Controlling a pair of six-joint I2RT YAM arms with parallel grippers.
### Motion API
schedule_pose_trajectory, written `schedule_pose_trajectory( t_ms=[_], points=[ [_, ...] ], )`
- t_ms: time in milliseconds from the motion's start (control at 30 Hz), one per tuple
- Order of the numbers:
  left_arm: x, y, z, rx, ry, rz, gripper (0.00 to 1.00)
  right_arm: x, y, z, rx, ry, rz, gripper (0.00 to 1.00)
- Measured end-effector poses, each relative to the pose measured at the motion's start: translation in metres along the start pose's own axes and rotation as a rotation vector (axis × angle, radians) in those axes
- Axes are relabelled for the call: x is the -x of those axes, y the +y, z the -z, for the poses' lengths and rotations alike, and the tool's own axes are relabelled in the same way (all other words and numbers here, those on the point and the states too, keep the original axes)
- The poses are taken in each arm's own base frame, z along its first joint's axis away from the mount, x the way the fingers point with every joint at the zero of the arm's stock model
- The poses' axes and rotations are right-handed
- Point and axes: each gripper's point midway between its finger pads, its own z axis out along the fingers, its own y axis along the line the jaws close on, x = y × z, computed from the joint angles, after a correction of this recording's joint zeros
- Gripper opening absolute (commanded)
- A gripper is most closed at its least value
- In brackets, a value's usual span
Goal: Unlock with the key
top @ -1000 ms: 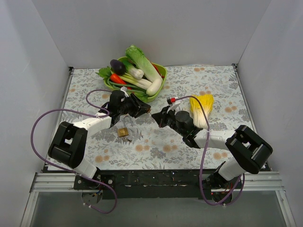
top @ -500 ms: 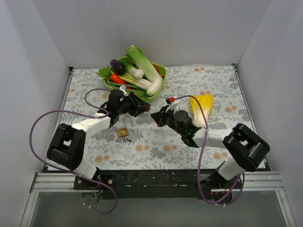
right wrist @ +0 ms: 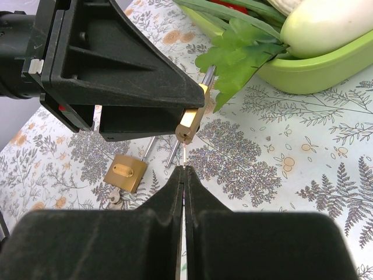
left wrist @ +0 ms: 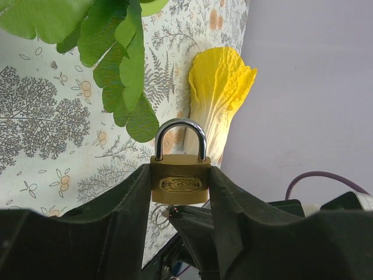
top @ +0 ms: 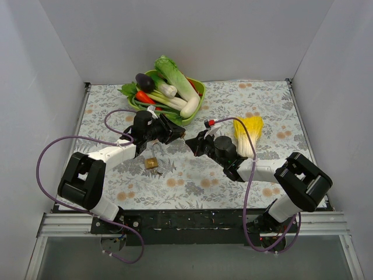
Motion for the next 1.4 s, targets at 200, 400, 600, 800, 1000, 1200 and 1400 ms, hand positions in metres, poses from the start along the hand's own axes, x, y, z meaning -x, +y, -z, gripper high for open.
schedule_pose_trajectory(
  t_ms=[200, 400, 600, 800, 1000, 1200, 1400],
  points=[
    [-0.001, 0.002, 0.0, 0.004, 0.001, 0.002, 0.01, 0.001, 0.001, 0.0, 0.001, -0.003, 0.0, 0.01],
    [-0.001, 0.003, 0.0, 0.004, 0.0, 0.001, 0.01, 0.005, 0.001, 0.001, 0.0, -0.013, 0.001, 0.01],
    [-0.001, 0.002, 0.001, -0.001, -0.002, -0.001, 0.01, 0.006, 0.002, 0.001, 0.0, -0.016, 0.0, 0.01],
    [0.0, -0.002, 0.003, -0.009, -0.005, -0.005, 0.01, 0.007, 0.001, 0.001, -0.007, -0.019, 0.0, 0.01],
    [0.001, -0.003, 0.003, -0.014, -0.009, -0.007, 0.0, 0.011, 0.001, 0.0, -0.01, -0.029, -0.001, 0.01],
    [0.002, -0.004, 0.003, -0.02, -0.014, -0.01, 0.0, 0.013, 0.001, -0.001, -0.012, -0.036, -0.003, 0.01],
    [0.006, -0.002, 0.004, -0.019, -0.033, -0.006, 0.0, 0.013, 0.002, -0.007, -0.013, -0.033, -0.006, 0.01]
  ],
)
